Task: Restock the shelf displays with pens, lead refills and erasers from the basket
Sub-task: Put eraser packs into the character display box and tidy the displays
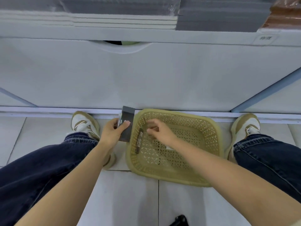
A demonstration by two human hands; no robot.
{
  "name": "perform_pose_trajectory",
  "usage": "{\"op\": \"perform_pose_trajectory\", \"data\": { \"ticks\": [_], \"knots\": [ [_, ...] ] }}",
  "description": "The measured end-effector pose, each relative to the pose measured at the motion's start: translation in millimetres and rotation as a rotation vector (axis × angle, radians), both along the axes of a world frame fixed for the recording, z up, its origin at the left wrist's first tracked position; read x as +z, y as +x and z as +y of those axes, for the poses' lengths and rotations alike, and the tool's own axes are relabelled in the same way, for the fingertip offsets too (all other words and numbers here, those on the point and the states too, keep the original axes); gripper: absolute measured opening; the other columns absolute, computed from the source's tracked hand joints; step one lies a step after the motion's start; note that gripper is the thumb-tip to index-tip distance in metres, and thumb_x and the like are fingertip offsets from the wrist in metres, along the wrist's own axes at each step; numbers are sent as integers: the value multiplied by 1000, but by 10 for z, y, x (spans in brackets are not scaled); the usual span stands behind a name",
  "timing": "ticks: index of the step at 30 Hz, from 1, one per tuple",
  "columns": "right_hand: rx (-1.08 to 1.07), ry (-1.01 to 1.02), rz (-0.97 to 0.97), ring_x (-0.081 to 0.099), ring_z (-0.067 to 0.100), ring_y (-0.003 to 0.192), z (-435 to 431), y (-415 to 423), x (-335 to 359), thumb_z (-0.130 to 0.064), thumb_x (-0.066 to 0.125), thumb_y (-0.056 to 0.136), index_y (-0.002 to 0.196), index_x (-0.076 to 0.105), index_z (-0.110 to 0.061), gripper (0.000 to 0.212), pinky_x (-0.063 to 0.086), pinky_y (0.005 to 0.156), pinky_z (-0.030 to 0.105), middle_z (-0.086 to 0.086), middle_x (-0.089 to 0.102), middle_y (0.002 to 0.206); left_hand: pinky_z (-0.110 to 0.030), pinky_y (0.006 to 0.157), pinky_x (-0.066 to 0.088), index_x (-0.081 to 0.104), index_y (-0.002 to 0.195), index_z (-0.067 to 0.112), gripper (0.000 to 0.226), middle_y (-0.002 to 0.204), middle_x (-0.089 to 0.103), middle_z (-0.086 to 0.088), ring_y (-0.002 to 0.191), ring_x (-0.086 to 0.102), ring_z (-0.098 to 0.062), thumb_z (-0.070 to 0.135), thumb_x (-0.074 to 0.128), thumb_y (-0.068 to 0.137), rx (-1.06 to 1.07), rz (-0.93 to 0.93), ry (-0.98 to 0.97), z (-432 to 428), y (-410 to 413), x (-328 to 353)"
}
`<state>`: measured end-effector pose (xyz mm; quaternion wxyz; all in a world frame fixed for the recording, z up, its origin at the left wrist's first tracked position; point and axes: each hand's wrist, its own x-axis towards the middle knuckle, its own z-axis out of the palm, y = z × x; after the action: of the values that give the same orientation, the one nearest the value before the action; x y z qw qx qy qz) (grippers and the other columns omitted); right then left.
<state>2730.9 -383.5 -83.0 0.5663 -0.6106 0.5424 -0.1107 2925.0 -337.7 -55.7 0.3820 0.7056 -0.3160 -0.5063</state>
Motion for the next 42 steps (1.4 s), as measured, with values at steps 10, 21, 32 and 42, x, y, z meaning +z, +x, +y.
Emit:
{"op": "perform_pose_trajectory", "data": {
  "ticks": [10,21,32,42],
  "knots": [
    [-68,63,118,48,30,123,120,365,-399,-12,82,74,140,40,-17,79,40,107,43,12,37,138,-41,77,57,63,112,-2,32,102,70,-19,90,68,-28,21,67,90,-37,53,83,185,60,-241],
    [66,49,117,53,12,75,195,265,-503,-5,78,78,114,58,-4,41,43,64,21,-2,56,85,-33,68,59,68,107,8,23,94,75,-9,84,70,-22,20,71,87,-29,97,68,225,5,-230],
    [47,-218,-194,54,6,61,-430,-504,1017,-19,55,98,91,62,-11,13,46,60,22,0,61,76,-38,69,53,69,98,9,12,81,72,-3,70,66,-16,15,71,87,-84,98,-191,-219,-394,721],
    [-105,-658,-320,53,21,61,-507,-1415,3180,-7,51,98,106,55,8,17,48,59,28,17,61,83,-30,70,52,61,107,3,27,93,71,-8,79,65,-17,8,73,84,-210,132,-569,-509,-1231,2440]
  ]
}}
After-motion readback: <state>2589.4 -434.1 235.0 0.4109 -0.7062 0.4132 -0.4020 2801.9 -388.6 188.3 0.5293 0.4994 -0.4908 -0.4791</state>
